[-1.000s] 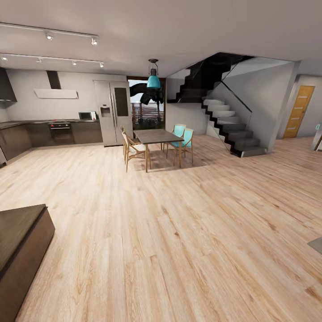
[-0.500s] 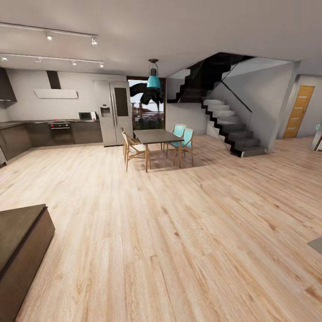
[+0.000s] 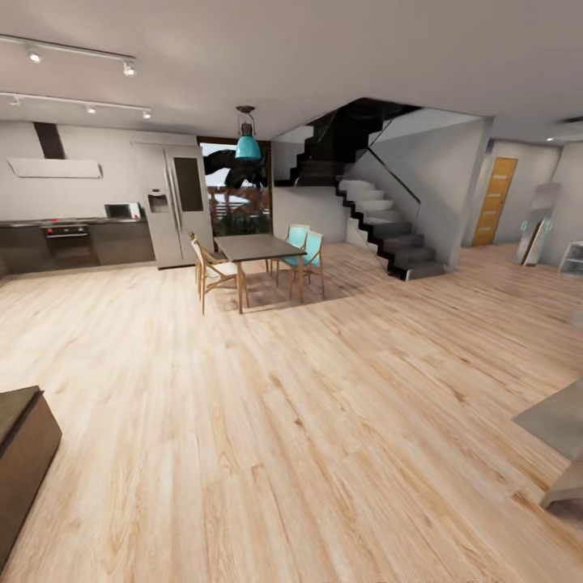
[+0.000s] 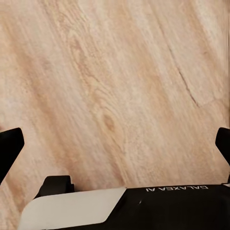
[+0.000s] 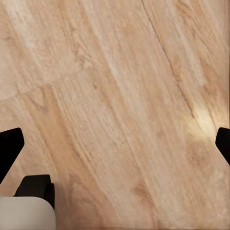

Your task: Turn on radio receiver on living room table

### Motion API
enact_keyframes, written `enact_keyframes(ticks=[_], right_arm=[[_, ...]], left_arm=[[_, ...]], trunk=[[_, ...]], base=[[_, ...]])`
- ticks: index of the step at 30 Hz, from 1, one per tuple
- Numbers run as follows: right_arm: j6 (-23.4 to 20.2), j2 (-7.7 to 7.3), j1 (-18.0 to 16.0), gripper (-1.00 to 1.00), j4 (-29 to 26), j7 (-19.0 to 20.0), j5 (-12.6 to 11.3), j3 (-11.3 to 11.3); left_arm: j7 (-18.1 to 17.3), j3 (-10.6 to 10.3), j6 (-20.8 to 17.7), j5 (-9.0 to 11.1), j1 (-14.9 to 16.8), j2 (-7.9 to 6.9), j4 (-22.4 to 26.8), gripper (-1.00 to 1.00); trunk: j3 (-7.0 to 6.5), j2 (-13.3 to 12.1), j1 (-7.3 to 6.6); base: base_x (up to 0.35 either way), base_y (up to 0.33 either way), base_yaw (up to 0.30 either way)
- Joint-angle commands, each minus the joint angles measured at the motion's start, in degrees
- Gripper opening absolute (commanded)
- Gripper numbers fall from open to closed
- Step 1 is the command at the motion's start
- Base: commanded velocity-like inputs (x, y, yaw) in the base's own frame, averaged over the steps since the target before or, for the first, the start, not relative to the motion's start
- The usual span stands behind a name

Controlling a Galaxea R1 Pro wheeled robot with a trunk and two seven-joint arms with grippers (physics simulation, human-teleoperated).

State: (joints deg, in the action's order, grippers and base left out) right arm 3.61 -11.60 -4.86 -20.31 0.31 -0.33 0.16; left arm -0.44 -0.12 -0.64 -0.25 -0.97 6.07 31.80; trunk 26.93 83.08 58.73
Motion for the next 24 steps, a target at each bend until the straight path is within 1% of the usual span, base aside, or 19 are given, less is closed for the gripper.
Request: enact_keyframes(ticks=[1,24], right_arm=[[-0.02,0.00,-0.02,1.00,0.00,0.01,-0.01,-0.03],[0.00,0.06,-0.01,1.00,0.44,0.04,-0.02,-0.07]], left_arm=[[0.03,0.01,0.25,-0.04,0.00,0.01,-0.03,1.00],[0.61,0.21,0.77,-0.19,0.00,-0.01,-0.16,1.00]], trunk=[[0.00,0.00,0.00],[0.00,0.00,0.00]], base=[[0.000,0.000,-0.278],[0.000,0.000,-0.279]])
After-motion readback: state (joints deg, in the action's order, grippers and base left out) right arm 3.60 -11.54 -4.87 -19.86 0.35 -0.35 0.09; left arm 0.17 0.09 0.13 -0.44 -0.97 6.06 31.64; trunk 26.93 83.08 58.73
